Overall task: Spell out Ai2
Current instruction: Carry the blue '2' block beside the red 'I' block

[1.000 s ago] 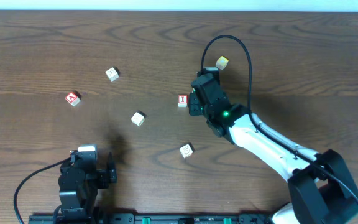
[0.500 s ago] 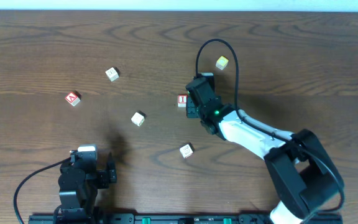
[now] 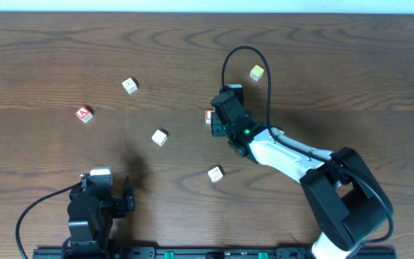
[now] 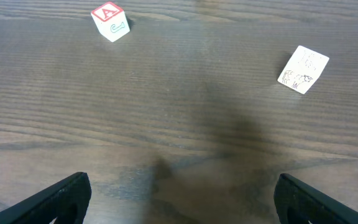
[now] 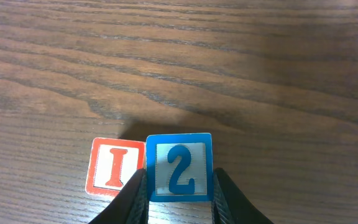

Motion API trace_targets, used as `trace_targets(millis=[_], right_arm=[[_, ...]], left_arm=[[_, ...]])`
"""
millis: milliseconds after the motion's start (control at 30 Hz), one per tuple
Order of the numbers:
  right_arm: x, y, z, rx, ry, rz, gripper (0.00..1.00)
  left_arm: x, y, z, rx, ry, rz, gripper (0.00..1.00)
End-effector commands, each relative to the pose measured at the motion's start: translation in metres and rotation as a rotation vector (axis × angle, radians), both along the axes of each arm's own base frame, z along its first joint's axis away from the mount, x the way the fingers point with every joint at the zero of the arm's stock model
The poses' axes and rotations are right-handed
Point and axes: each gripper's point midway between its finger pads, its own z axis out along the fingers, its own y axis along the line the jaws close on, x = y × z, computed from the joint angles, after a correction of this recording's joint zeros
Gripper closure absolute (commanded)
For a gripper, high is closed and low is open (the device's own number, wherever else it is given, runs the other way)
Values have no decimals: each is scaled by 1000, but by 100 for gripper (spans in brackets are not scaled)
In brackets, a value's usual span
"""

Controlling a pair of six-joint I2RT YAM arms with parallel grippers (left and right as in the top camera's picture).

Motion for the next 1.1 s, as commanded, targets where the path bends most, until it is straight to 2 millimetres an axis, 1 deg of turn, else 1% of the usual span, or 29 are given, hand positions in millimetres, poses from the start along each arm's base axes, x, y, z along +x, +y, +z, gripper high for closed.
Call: trace_targets(millis=[0, 67, 100, 133, 300, 400, 500, 700, 767, 867, 933, 1067], right_arm=[[-1, -4, -6, -20, 1, -27, 99], [-1, -4, -6, -21, 0, -28, 98], [-1, -4, -6, -21, 0, -28, 95], [-1, -4, -6, -21, 0, -28, 87], [-1, -4, -6, -21, 0, -28, 74], [-1, -4, -6, -21, 0, -27, 74], [-1, -4, -6, -21, 0, -28, 69], [-1, -4, -6, -20, 0, -27, 67], [-1, -4, -6, -20, 1, -27, 65], [-1, -4, -6, -20, 1, -27, 64], [-1, -4, -6, -20, 1, -26, 66], [-1, -4, -6, -21, 1, -27, 66]], left_arm=[[-1, 2, -5, 13, 13, 1, 4], [-1, 2, -5, 13, 13, 1, 5], [-1, 2, -5, 13, 13, 1, 5], [-1, 2, -5, 13, 13, 1, 5], [-1, 2, -5, 13, 13, 1, 5], [-1, 2, -5, 13, 13, 1, 5], [-1, 2, -5, 13, 13, 1, 5], [-1, 2, -5, 13, 13, 1, 5], [-1, 2, -5, 13, 13, 1, 5], [-1, 2, -5, 13, 13, 1, 5], [-1, 2, -5, 13, 13, 1, 5], [-1, 2, -5, 13, 13, 1, 5]])
